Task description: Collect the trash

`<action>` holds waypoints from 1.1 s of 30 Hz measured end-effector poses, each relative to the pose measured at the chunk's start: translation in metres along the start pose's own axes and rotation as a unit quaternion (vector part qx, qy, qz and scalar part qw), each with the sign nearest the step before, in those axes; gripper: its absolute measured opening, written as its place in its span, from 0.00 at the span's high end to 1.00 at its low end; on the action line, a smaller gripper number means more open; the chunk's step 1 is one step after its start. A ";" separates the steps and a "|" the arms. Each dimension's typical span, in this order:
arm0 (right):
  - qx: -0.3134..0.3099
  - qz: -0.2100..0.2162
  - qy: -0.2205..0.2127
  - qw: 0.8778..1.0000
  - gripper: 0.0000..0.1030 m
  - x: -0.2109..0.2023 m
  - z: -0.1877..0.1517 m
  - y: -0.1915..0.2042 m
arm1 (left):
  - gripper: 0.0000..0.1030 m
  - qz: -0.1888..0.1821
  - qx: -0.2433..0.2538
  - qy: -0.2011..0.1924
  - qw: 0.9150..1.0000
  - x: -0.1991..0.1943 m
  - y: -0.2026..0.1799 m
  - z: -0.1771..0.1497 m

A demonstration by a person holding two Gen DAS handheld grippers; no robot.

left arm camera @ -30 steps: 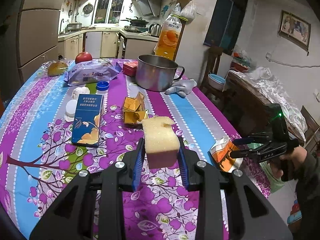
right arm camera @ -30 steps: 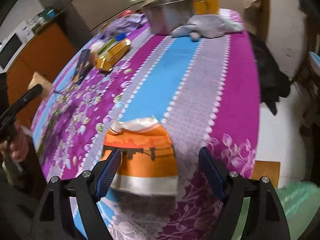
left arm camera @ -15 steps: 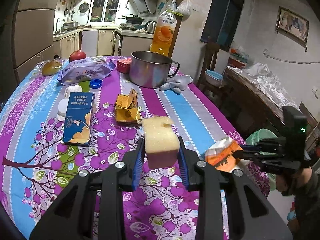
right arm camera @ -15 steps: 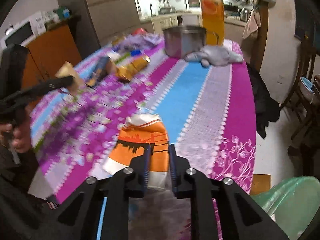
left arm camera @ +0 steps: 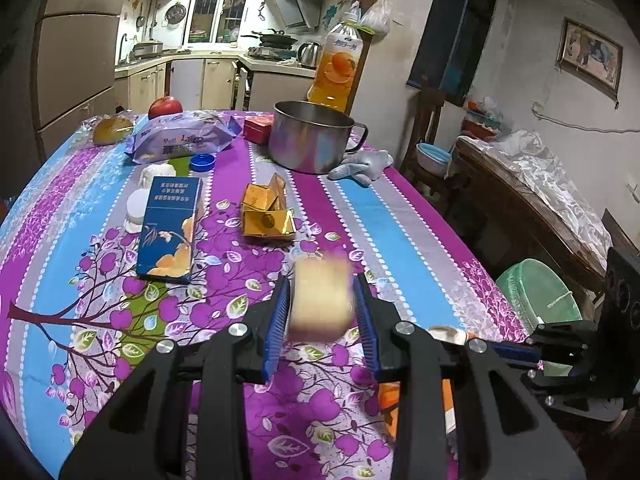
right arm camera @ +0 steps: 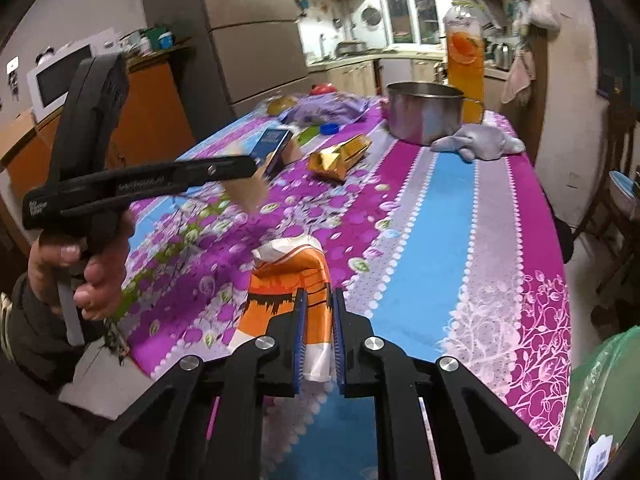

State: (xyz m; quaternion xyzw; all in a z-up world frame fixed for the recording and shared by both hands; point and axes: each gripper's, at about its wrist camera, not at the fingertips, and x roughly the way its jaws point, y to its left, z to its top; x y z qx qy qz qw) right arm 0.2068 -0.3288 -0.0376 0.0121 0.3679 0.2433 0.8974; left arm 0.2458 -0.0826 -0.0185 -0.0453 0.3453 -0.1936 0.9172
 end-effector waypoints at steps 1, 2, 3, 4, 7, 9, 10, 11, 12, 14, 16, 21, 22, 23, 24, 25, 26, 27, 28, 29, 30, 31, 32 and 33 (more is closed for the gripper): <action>0.010 0.000 -0.002 1.000 0.88 0.000 0.000 -0.004 | 0.70 0.001 -0.001 0.000 1.000 0.000 0.002 0.000; 0.023 -0.001 -0.002 1.000 0.88 -0.001 -0.001 -0.008 | 0.70 0.001 -0.003 0.000 1.000 0.000 0.003 0.000; 0.034 -0.003 -0.001 0.999 0.88 -0.003 -0.003 -0.011 | 0.70 0.001 -0.004 0.001 1.000 0.000 0.005 0.000; 0.039 -0.002 0.005 0.999 0.88 -0.006 -0.008 -0.010 | 0.70 0.001 -0.005 0.001 1.000 0.000 0.006 0.000; 0.051 -0.006 0.044 0.998 0.85 -0.003 -0.035 -0.003 | 0.68 -0.001 -0.007 0.002 1.000 0.001 0.011 0.000; 0.050 -0.032 0.054 0.997 0.84 -0.005 -0.050 -0.002 | 0.67 -0.003 -0.007 0.004 1.000 0.004 0.013 0.000; 0.036 -0.061 0.042 0.997 0.76 -0.012 -0.055 0.000 | 0.67 -0.003 -0.007 0.005 1.000 0.005 0.014 0.000; 0.020 -0.084 0.027 0.996 0.58 -0.020 -0.056 0.002 | 0.66 -0.002 -0.006 0.005 1.000 0.005 0.016 0.001; 0.000 -0.098 0.006 0.995 0.50 -0.031 -0.057 0.005 | 0.65 -0.001 -0.004 0.006 1.000 0.005 0.017 0.001; -0.032 -0.098 -0.011 0.995 0.41 -0.040 -0.055 0.014 | 0.63 0.000 0.002 0.015 1.000 0.009 0.022 0.003; -0.069 -0.063 -0.008 0.996 0.36 -0.041 -0.053 0.027 | 0.60 -0.003 0.003 0.024 1.000 0.011 0.027 0.003; -0.223 -0.030 0.037 0.974 0.34 -0.022 -0.059 0.066 | 0.58 -0.011 -0.009 0.048 0.999 0.014 0.050 0.000; -0.260 -0.034 0.050 0.964 0.34 -0.016 -0.060 0.070 | 0.58 -0.013 -0.010 0.052 0.998 0.014 0.053 -0.001; -0.279 -0.040 0.057 0.958 0.34 -0.011 -0.060 0.070 | 0.58 -0.015 -0.011 0.055 0.998 0.013 0.055 -0.001; -0.289 -0.037 0.062 0.954 0.34 -0.008 -0.056 0.067 | 0.57 -0.018 -0.008 0.057 0.998 0.013 0.056 -0.002; -0.294 -0.034 0.063 0.953 0.31 -0.006 -0.053 0.066 | 0.56 -0.020 -0.005 0.059 0.998 0.013 0.055 -0.003; -0.306 -0.037 0.060 0.949 0.22 -0.005 -0.052 0.067 | 0.55 -0.022 0.001 0.059 0.998 0.013 0.053 -0.004; -0.332 -0.048 0.054 0.941 0.14 -0.005 -0.049 0.071 | 0.54 -0.025 0.008 0.061 0.998 0.013 0.050 -0.005; -0.348 -0.055 0.049 0.934 0.05 -0.006 -0.050 0.074 | 0.54 -0.030 0.016 0.064 0.997 0.015 0.047 -0.006; -0.368 -0.053 0.050 0.927 0.05 -0.006 -0.049 0.076 | 0.54 -0.032 0.019 0.067 0.997 0.016 0.046 -0.007; -0.380 -0.045 0.063 0.922 0.05 0.002 -0.047 0.075 | 0.53 -0.039 0.022 0.074 0.996 0.019 0.043 -0.008; -0.388 -0.039 0.081 0.917 0.05 0.011 -0.043 0.072 | 0.53 -0.047 0.029 0.083 0.995 0.022 0.040 -0.008; -0.389 -0.031 0.095 0.916 0.05 0.018 -0.039 0.068 | 0.53 -0.050 0.037 0.090 0.994 0.026 0.038 -0.007; -0.386 -0.020 0.106 0.916 0.05 0.026 -0.033 0.062 | 0.53 -0.052 0.047 0.096 0.993 0.030 0.035 -0.006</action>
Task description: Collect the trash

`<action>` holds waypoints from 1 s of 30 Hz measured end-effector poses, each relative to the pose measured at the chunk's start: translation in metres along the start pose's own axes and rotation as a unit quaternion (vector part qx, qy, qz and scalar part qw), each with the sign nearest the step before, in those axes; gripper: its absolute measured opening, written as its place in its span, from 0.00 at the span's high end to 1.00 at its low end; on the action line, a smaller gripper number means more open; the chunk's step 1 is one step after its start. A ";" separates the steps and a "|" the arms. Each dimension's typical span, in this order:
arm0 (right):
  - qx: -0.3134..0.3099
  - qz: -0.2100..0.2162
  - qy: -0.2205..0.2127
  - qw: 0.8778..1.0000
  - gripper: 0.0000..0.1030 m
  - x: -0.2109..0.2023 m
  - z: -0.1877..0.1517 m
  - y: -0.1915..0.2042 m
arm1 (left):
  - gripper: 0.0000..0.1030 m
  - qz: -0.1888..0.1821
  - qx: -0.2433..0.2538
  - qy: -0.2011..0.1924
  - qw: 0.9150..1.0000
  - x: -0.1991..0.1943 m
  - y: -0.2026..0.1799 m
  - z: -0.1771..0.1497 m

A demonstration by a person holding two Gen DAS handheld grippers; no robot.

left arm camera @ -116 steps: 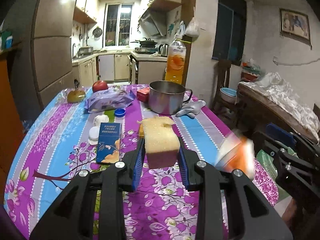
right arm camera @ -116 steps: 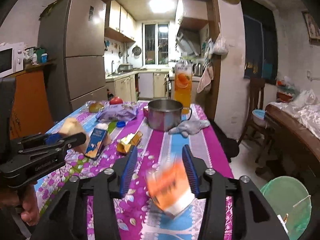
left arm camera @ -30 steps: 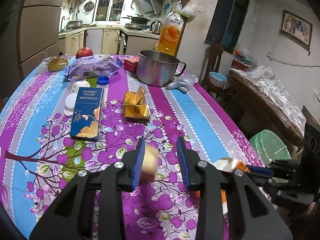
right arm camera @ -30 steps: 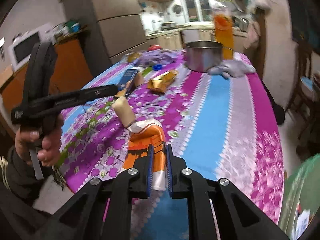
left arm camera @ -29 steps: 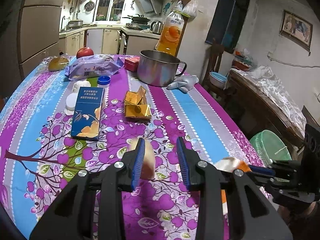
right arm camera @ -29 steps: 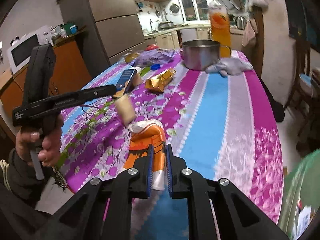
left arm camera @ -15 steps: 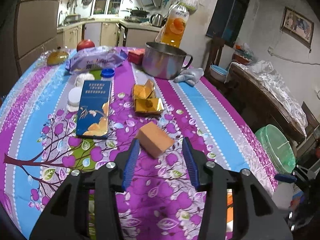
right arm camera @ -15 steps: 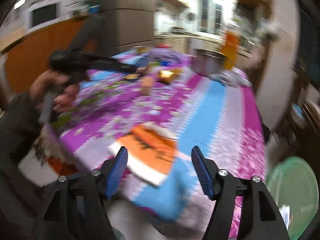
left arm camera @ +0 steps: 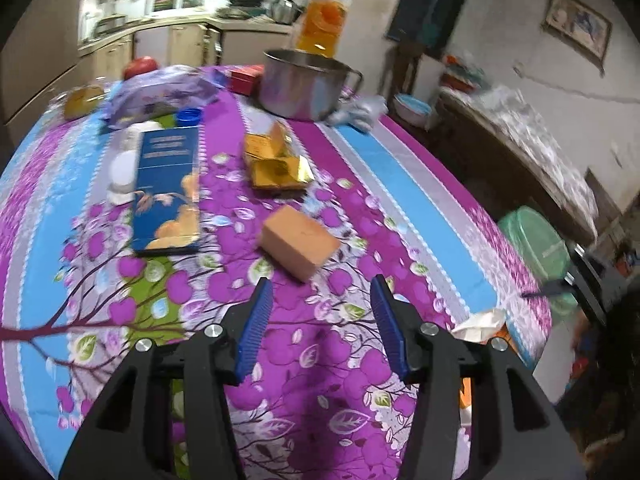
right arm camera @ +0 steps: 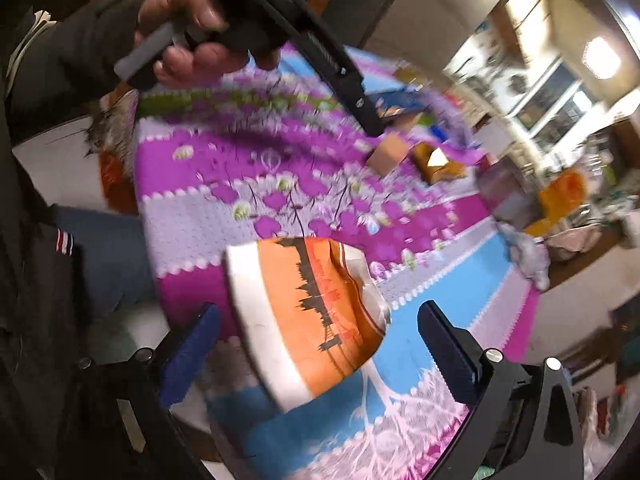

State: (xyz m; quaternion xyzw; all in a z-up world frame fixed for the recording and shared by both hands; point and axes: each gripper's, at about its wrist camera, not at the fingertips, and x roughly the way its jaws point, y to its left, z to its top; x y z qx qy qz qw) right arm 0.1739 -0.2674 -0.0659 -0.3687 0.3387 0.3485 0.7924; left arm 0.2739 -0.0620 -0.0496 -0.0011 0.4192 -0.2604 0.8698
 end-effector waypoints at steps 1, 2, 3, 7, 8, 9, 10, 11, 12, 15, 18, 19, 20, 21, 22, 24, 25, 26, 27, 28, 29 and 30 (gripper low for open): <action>0.003 0.012 0.002 1.000 0.05 0.005 0.001 -0.005 | 0.52 0.000 0.003 0.003 1.000 0.003 -0.001 0.001; 0.008 0.033 0.006 0.999 0.05 0.010 0.003 -0.010 | 0.51 0.000 0.004 0.007 1.000 0.007 -0.001 0.003; 0.011 0.046 0.008 0.999 0.05 0.016 0.006 -0.013 | 0.50 0.002 -0.002 0.007 1.000 0.010 0.000 0.004; 0.063 0.085 0.005 0.994 0.16 0.029 0.004 -0.021 | 0.36 0.016 -0.054 -0.007 0.998 0.018 0.009 0.011; 0.083 0.089 -0.004 0.993 0.18 0.028 0.001 -0.024 | 0.34 0.020 -0.062 -0.010 0.998 0.022 0.008 0.013; 0.099 0.088 -0.014 0.991 0.19 0.025 -0.002 -0.026 | 0.33 0.033 -0.063 -0.011 0.997 0.027 0.005 0.014; 0.116 0.088 -0.021 0.989 0.20 0.023 -0.004 -0.028 | 0.33 0.043 -0.064 -0.012 0.997 0.030 0.005 0.016; 0.127 0.088 -0.028 0.988 0.21 0.020 -0.005 -0.029 | 0.31 0.051 -0.068 -0.010 0.996 0.037 0.003 0.017; 0.141 0.084 -0.037 0.986 0.22 0.017 -0.008 -0.029 | 0.31 0.057 -0.074 -0.007 0.996 0.042 0.004 0.019; 0.175 0.075 -0.057 0.980 0.23 0.007 -0.014 -0.025 | 0.31 0.089 -0.084 -0.005 0.992 0.056 0.003 0.024; 0.218 0.058 -0.088 0.970 0.23 -0.003 -0.019 -0.027 | 0.54 0.106 -0.081 -0.004 0.991 0.062 0.003 0.022; 0.237 0.045 -0.100 0.965 0.23 -0.008 -0.020 -0.029 | 0.56 0.104 -0.083 -0.005 0.991 0.060 0.004 0.022; 0.252 0.034 -0.110 0.961 0.23 -0.012 -0.021 -0.030 | 0.59 0.105 -0.089 -0.011 0.990 0.057 0.005 0.021; 0.274 0.014 -0.124 0.954 0.23 -0.017 -0.023 -0.033 | 0.62 0.109 -0.089 -0.018 0.990 0.054 0.005 0.021; 0.292 -0.001 -0.132 0.947 0.23 -0.021 -0.024 -0.035 | 0.62 0.113 -0.087 -0.025 0.989 0.050 0.005 0.019; 0.326 -0.042 -0.145 0.933 0.23 -0.027 -0.026 -0.041 | 0.64 0.121 -0.082 -0.050 0.988 0.037 0.000 0.018; 0.348 -0.081 -0.151 0.922 0.23 -0.033 -0.026 -0.046 | 0.64 0.124 -0.078 -0.066 0.987 0.028 -0.003 0.018; 0.361 -0.095 -0.157 0.914 0.23 -0.037 -0.025 -0.050 | 0.64 0.127 -0.070 -0.087 0.986 0.015 -0.009 0.017; 0.377 -0.114 -0.166 0.904 0.23 -0.043 -0.025 -0.053 | 0.64 0.129 -0.063 -0.103 0.984 0.006 -0.015 0.017; 0.398 -0.141 -0.177 0.889 0.23 -0.052 -0.025 -0.058 | 0.64 0.132 -0.057 -0.118 0.983 -0.004 -0.021 0.016; 0.409 -0.156 -0.186 0.880 0.22 -0.058 -0.023 -0.061 | 0.64 0.134 -0.052 -0.128 0.981 -0.011 -0.027 0.015; 0.420 -0.171 -0.194 0.870 0.22 -0.065 -0.023 -0.064 | 0.64 0.139 -0.046 -0.141 0.979 -0.020 -0.034 0.015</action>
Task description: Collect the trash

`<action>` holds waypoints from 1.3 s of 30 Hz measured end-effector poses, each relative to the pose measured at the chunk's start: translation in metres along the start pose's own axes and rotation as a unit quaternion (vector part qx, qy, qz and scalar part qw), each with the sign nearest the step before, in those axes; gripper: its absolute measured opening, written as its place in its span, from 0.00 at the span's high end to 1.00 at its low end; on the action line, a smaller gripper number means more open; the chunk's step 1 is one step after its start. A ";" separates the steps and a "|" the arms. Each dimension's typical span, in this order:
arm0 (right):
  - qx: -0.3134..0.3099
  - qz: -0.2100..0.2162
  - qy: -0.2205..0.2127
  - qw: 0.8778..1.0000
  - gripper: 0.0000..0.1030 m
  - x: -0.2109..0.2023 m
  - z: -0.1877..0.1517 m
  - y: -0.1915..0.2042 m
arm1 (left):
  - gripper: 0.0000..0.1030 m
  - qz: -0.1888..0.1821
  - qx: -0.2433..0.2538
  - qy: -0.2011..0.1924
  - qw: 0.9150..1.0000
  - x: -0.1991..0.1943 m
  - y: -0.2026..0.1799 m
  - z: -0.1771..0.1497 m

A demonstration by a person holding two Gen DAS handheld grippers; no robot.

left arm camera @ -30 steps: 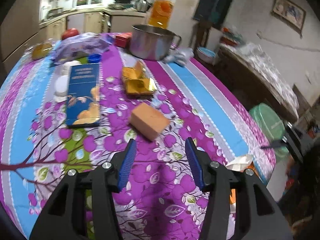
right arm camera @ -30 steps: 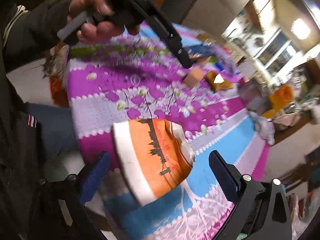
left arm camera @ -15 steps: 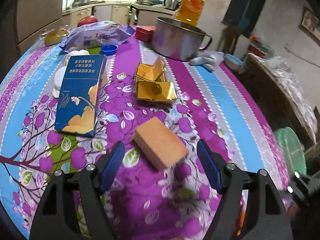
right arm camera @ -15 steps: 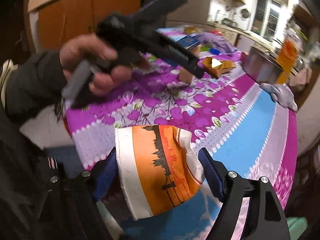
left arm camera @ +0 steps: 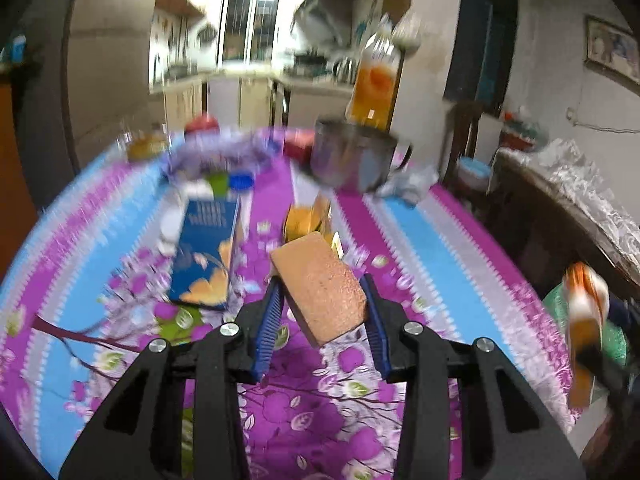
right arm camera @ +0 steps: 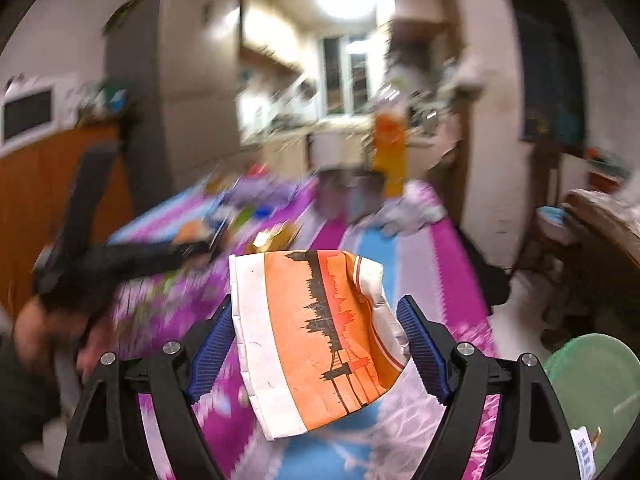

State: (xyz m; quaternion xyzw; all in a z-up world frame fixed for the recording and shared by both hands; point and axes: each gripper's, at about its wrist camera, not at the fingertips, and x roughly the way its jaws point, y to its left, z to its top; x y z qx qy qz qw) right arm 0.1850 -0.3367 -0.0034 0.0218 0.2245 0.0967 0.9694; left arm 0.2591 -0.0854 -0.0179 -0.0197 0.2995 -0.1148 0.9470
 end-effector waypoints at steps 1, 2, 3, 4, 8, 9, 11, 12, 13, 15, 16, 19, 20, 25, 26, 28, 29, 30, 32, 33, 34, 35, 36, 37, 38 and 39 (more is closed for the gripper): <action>0.011 -0.020 -0.015 1.000 0.22 -0.005 0.007 0.000 | 0.64 0.001 0.002 -0.011 1.000 -0.009 -0.005 0.002; 0.013 -0.029 -0.021 0.999 0.22 -0.007 0.011 0.000 | 0.64 0.002 0.005 -0.021 1.000 -0.016 -0.009 0.005; 0.015 -0.042 -0.028 0.999 0.22 -0.010 0.016 0.002 | 0.64 0.007 0.013 -0.034 0.999 -0.026 -0.015 0.007; 0.014 -0.051 -0.033 0.998 0.21 -0.013 0.019 0.004 | 0.64 0.011 0.021 -0.043 0.999 -0.033 -0.020 0.009; 0.011 -0.081 -0.046 0.996 0.21 -0.024 0.028 0.010 | 0.64 0.020 0.038 -0.063 0.997 -0.054 -0.035 0.011; 0.009 -0.087 -0.048 0.995 0.21 -0.026 0.030 0.013 | 0.64 0.020 0.040 -0.064 0.997 -0.056 -0.037 0.011; 0.007 -0.095 -0.052 0.994 0.21 -0.031 0.032 0.016 | 0.64 0.020 0.044 -0.066 0.997 -0.058 -0.043 0.011; 0.004 -0.099 -0.053 0.994 0.21 -0.033 0.031 0.018 | 0.64 0.019 0.044 -0.066 0.997 -0.059 -0.043 0.010; 0.001 -0.104 -0.054 0.993 0.21 -0.036 0.031 0.020 | 0.64 0.018 0.044 -0.066 0.997 -0.059 -0.044 0.009; 0.001 -0.107 -0.054 0.993 0.21 -0.039 0.033 0.020 | 0.64 0.017 0.043 -0.068 0.997 -0.063 -0.045 0.009; 0.001 -0.106 -0.054 0.993 0.21 -0.042 0.032 0.021 | 0.64 0.017 0.043 -0.069 0.997 -0.065 -0.045 0.008; -0.001 -0.104 -0.054 0.993 0.21 -0.046 0.033 0.022 | 0.64 0.015 0.042 -0.071 0.996 -0.069 -0.047 0.007; -0.001 -0.103 -0.054 0.993 0.21 -0.045 0.033 0.022 | 0.64 0.016 0.042 -0.072 0.996 -0.069 -0.047 0.008; 0.000 -0.103 -0.055 0.993 0.21 -0.042 0.035 0.021 | 0.64 0.017 0.041 -0.072 0.996 -0.071 -0.047 0.007; 0.001 -0.102 -0.055 0.993 0.21 -0.041 0.035 0.018 | 0.64 0.018 0.042 -0.072 0.996 -0.071 -0.048 0.007; 0.002 -0.103 -0.054 0.993 0.21 -0.040 0.035 0.016 | 0.64 0.018 0.041 -0.072 0.996 -0.071 -0.048 0.007; 0.003 -0.102 -0.054 0.993 0.21 -0.040 0.035 0.015 | 0.64 0.017 0.041 -0.072 0.996 -0.071 -0.047 0.007; 0.003 -0.102 -0.053 0.993 0.21 -0.040 0.035 0.016 | 0.64 0.017 0.041 -0.072 0.996 -0.071 -0.048 0.007; 0.002 -0.100 -0.053 0.994 0.21 -0.040 0.036 0.015 | 0.64 0.017 0.041 -0.072 0.996 -0.071 -0.047 0.007; 0.001 -0.100 -0.054 0.994 0.21 -0.040 0.037 0.014 | 0.64 0.017 0.041 -0.072 0.996 -0.071 -0.048 0.007; 0.000 -0.101 -0.055 0.993 0.21 -0.040 0.038 0.015 | 0.64 0.017 0.042 -0.072 0.996 -0.070 -0.048 0.008; 0.000 -0.100 -0.055 0.993 0.21 -0.040 0.039 0.014 | 0.64 0.017 0.042 -0.073 0.996 -0.071 -0.048 0.008; 0.000 -0.101 -0.056 0.993 0.21 -0.041 0.039 0.014 | 0.64 0.017 0.042 -0.073 0.996 -0.071 -0.048 0.008; 0.000 -0.101 -0.057 0.993 0.21 -0.042 0.040 0.013 | 0.64 0.016 0.042 -0.073 0.996 -0.071 -0.049 0.009; 0.000 -0.101 -0.059 0.993 0.21 -0.044 0.041 0.013 | 0.64 0.016 0.043 -0.073 0.996 -0.071 -0.050 0.009; 0.000 -0.101 -0.060 0.993 0.21 -0.045 0.041 0.013 | 0.64 0.016 0.044 -0.074 0.996 -0.071 -0.051 0.009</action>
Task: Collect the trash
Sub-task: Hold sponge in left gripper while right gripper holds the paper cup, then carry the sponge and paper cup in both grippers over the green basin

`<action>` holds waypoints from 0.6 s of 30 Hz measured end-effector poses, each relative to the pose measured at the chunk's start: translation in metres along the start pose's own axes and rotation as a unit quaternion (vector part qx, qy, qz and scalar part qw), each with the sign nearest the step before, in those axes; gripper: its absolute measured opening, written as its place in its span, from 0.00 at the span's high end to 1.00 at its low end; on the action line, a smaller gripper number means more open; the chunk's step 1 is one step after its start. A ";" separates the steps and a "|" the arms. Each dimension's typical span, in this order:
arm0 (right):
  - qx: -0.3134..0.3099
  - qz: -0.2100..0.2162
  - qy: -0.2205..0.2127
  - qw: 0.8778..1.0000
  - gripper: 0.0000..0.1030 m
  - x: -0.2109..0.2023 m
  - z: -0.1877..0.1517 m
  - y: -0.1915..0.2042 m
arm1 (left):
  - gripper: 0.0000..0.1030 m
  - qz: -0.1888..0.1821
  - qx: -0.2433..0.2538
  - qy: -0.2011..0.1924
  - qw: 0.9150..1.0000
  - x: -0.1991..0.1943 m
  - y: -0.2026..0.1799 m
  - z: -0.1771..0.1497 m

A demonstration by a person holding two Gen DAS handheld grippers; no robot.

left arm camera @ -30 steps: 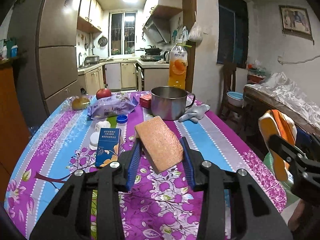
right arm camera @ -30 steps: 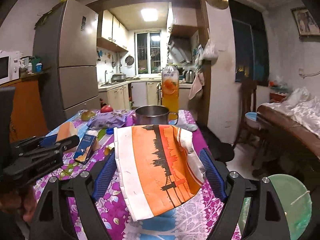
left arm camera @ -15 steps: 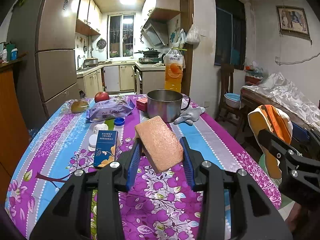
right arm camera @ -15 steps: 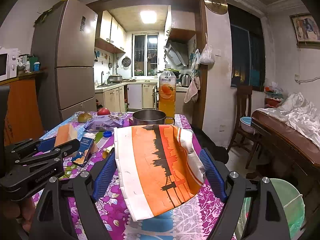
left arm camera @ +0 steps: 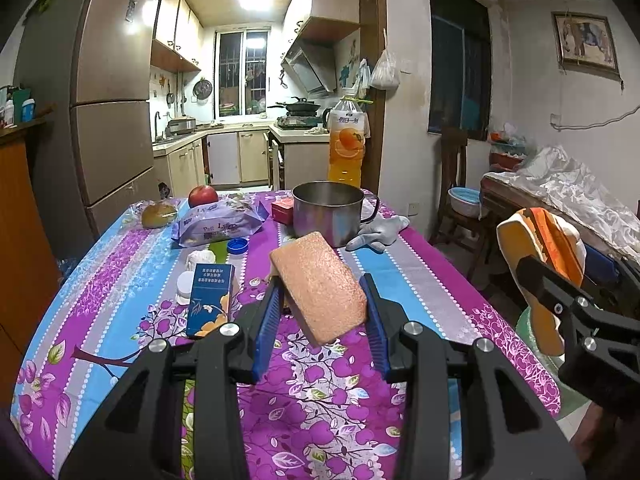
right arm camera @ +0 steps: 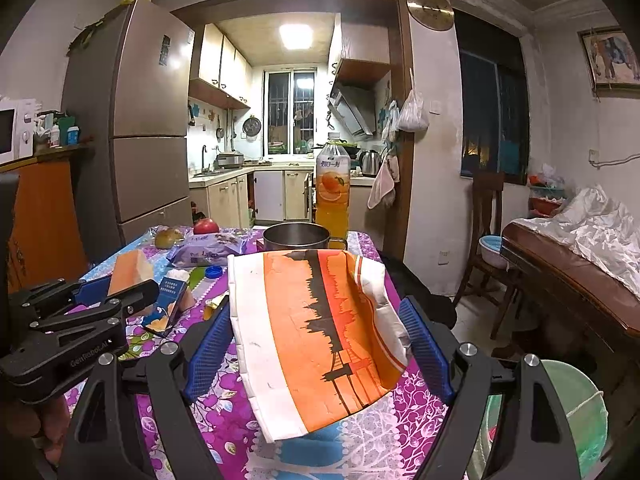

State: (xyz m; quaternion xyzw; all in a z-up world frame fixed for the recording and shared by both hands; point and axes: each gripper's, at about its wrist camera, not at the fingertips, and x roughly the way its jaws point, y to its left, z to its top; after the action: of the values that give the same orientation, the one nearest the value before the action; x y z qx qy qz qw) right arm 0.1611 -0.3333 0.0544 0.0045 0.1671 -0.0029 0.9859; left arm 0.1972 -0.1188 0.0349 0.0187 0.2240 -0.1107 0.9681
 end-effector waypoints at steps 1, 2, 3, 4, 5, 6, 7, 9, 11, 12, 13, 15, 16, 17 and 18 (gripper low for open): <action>0.000 0.000 -0.001 1.000 0.21 -0.001 0.001 0.000 | 0.64 -0.001 0.001 0.000 1.000 0.000 -0.001 0.001; 0.000 -0.001 -0.003 1.000 0.21 -0.003 0.001 -0.001 | 0.64 -0.002 0.002 -0.001 1.000 0.000 -0.003 0.002; 0.001 -0.002 -0.003 1.000 0.21 -0.004 0.002 -0.003 | 0.64 -0.003 0.003 -0.002 1.000 -0.001 -0.004 0.002; 0.004 -0.003 -0.004 1.000 0.21 -0.006 0.003 -0.006 | 0.64 -0.005 0.005 -0.003 1.000 0.000 -0.007 0.003; 0.005 -0.007 -0.005 1.000 0.21 -0.008 0.004 -0.009 | 0.64 -0.008 0.008 -0.004 1.000 0.000 -0.010 0.005; 0.007 -0.013 -0.006 1.000 0.21 -0.012 0.004 -0.011 | 0.64 -0.011 0.009 -0.004 1.000 0.000 -0.012 0.005; 0.009 -0.017 -0.006 1.000 0.21 -0.014 0.005 -0.015 | 0.64 -0.015 0.011 -0.004 1.000 0.000 -0.016 0.006; 0.014 -0.030 -0.005 0.999 0.21 -0.021 0.006 -0.028 | 0.64 -0.025 0.016 -0.003 1.000 0.002 -0.026 0.008; 0.018 -0.044 -0.004 0.999 0.21 -0.027 0.009 -0.040 | 0.64 -0.037 0.024 -0.004 0.999 0.004 -0.040 0.010; 0.021 -0.052 -0.004 0.998 0.21 -0.031 0.010 -0.047 | 0.64 -0.041 0.026 -0.004 0.999 0.004 -0.046 0.010; 0.023 -0.063 -0.003 0.998 0.21 -0.036 0.010 -0.056 | 0.64 -0.051 0.031 -0.004 0.998 0.006 -0.056 0.012; 0.029 -0.077 0.001 0.997 0.21 -0.044 0.010 -0.072 | 0.64 -0.066 0.038 -0.001 0.997 0.009 -0.072 0.013; 0.033 -0.087 0.005 0.996 0.21 -0.049 0.010 -0.083 | 0.64 -0.073 0.043 -0.001 0.996 0.010 -0.081 0.014; 0.036 -0.095 0.008 0.995 0.21 -0.052 0.009 -0.092 | 0.64 -0.081 0.046 -0.001 0.996 0.011 -0.090 0.014; 0.041 -0.101 0.012 0.994 0.20 -0.055 0.008 -0.101 | 0.64 -0.087 0.050 -0.001 0.995 0.011 -0.097 0.014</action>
State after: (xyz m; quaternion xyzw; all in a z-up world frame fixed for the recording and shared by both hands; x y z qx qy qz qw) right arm 0.1109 -0.4346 0.0793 0.0280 0.1788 -0.1093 0.9774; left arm 0.1913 -0.2164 0.0444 0.0470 0.2183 -0.2058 0.9528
